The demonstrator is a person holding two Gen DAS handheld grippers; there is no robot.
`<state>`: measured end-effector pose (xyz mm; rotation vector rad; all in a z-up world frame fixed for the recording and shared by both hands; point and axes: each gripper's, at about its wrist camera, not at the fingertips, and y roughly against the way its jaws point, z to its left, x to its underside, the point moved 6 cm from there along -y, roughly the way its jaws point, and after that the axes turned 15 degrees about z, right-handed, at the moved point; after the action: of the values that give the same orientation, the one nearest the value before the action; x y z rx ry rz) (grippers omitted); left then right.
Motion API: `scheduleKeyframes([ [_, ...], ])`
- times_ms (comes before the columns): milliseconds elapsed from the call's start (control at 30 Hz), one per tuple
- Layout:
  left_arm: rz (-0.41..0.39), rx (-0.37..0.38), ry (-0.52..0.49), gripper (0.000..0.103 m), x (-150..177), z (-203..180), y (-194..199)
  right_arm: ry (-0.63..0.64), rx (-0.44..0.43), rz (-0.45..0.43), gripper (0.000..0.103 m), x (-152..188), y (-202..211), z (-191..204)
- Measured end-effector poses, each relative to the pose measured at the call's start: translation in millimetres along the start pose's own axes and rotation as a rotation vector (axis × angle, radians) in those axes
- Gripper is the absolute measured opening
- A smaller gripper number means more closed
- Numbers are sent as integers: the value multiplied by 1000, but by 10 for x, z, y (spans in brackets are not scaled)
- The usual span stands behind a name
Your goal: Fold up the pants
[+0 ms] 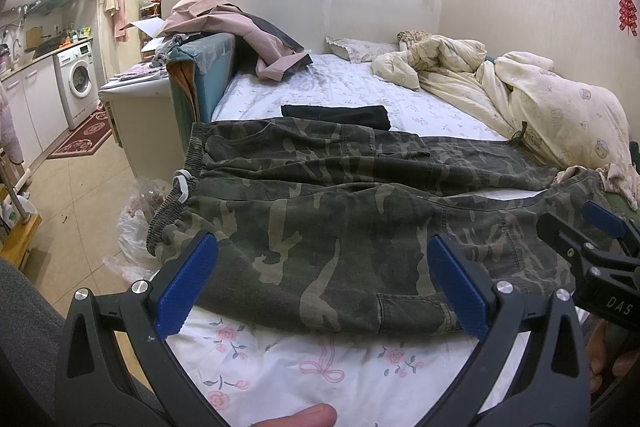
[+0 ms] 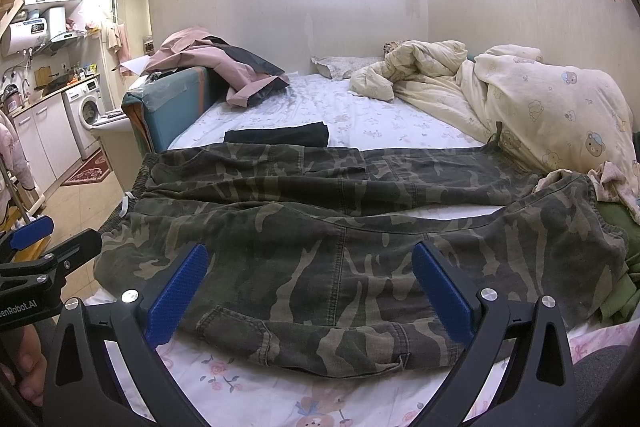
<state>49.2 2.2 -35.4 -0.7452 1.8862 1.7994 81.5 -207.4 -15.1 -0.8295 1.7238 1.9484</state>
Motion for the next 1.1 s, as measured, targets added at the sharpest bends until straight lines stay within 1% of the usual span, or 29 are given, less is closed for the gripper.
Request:
scheduleKeyframes([
  [967, 0, 0, -1, 103, 3, 0, 0, 0, -1, 1, 103, 3, -8, 3],
  [1100, 12, -8, -2, 103, -11, 25, -18, -9, 6, 6, 103, -4, -7, -24],
])
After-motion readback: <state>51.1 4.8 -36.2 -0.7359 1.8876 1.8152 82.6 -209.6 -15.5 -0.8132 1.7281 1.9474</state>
